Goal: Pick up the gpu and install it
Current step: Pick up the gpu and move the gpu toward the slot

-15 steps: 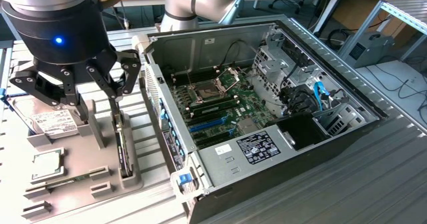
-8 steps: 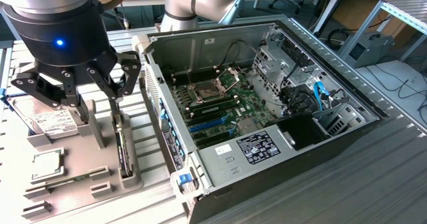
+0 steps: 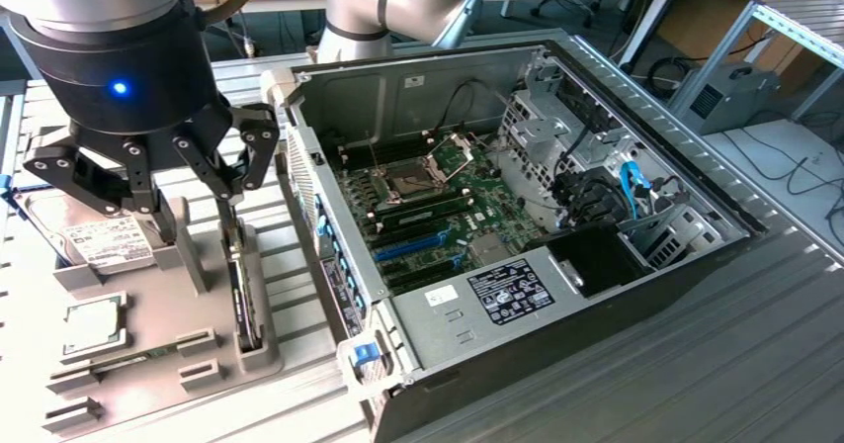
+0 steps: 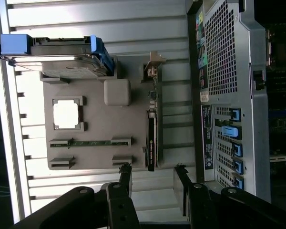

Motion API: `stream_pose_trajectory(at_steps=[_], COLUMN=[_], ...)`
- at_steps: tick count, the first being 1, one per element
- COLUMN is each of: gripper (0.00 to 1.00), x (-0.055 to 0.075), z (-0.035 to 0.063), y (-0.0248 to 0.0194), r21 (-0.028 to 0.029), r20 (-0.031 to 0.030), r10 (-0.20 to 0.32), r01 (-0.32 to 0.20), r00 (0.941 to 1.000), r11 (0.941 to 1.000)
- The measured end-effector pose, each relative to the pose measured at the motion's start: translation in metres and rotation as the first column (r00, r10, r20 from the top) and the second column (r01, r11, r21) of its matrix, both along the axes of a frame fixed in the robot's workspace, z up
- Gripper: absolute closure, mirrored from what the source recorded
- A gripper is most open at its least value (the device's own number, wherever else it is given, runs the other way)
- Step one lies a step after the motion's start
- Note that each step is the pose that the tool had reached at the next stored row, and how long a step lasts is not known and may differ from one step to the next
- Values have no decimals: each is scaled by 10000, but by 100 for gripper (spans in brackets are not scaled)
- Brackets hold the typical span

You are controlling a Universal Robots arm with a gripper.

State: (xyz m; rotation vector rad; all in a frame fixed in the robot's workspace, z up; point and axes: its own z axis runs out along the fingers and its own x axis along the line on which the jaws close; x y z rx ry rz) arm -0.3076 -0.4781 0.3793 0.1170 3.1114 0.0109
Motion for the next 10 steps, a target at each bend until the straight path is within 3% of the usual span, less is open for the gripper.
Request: stream_pose_trajectory(at_steps=[7,10], gripper=[52,52], x=[0,0], z=[-19,-78], y=[0,0], r21=[-1,-1], r20=[-1,-1], r10=[0,0], r01=[0,0], r00=[10000,10000], r11=[10000,10000])
